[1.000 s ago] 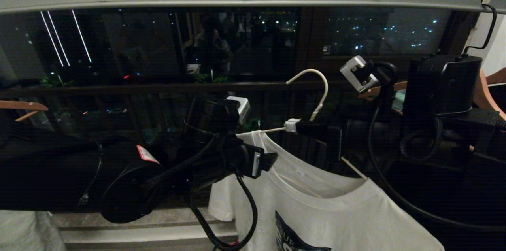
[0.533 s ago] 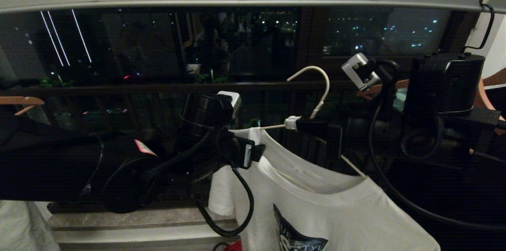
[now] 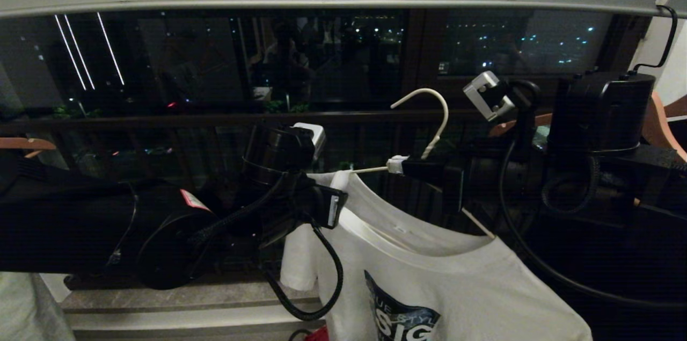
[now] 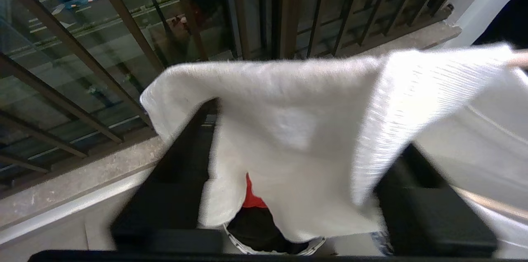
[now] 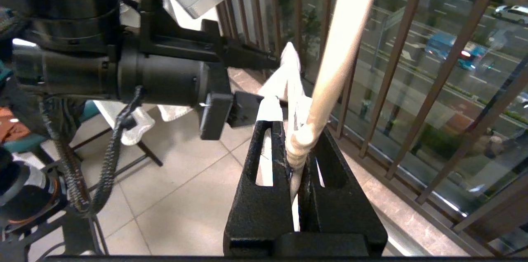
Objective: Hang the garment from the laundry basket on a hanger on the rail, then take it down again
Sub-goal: Take the clothes off the clothes rack
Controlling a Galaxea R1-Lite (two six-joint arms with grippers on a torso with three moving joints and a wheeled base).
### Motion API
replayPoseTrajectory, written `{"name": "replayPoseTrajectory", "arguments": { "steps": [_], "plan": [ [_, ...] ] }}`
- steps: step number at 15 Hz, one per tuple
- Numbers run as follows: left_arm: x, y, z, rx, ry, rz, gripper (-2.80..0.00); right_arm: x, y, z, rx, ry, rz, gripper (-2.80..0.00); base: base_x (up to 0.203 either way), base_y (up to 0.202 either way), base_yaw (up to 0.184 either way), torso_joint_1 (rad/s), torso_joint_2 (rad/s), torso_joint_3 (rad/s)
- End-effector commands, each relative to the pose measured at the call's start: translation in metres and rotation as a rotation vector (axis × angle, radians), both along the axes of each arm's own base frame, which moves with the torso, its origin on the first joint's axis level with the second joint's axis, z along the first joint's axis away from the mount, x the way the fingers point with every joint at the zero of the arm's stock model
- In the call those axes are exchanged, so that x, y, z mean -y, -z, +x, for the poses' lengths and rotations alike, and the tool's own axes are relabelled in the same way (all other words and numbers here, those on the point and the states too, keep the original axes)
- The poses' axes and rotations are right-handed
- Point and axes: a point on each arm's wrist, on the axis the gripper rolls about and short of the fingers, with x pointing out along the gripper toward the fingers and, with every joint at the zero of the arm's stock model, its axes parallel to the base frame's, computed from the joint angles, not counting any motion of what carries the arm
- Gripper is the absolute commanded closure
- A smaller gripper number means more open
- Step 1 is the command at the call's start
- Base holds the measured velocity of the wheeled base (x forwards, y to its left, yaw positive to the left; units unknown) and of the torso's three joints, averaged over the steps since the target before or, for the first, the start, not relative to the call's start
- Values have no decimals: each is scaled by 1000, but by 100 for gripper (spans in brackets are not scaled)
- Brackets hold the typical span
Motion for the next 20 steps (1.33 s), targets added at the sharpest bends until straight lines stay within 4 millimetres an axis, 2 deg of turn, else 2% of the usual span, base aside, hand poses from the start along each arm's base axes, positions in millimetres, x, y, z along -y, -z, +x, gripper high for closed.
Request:
{"name": "replayPoseTrajectory", "arguments": {
  "steps": [1, 7, 10, 15, 18, 20],
  "plan": [
    [-1, -3, -2, 7, 0, -7, 0, 1, 1, 3, -1, 5, 0, 0, 0, 0, 0, 0, 0, 0],
    [-5, -14, -6, 33, -3, -27, 0, 7, 1, 10, -1, 36, 0, 0, 0, 0, 0, 0, 0, 0],
    [-10, -18, -4, 43, -17, -36, 0, 21, 7, 35, -15, 110, -5, 0, 0, 0, 0, 0, 0, 0],
    [-29, -22, 24, 52, -112, -64, 0, 22, 11, 38, -22, 115, -13, 0, 0, 0, 0, 0, 0, 0],
    [-33, -8, 48, 28, -163, -61, 0, 23, 11, 36, -20, 111, -15, 0, 0, 0, 0, 0, 0, 0],
    [-35, 0, 68, 12, -223, -127, 0, 23, 13, 35, -22, 103, -21, 0, 0, 0, 0, 0, 0, 0]
  ]
}}
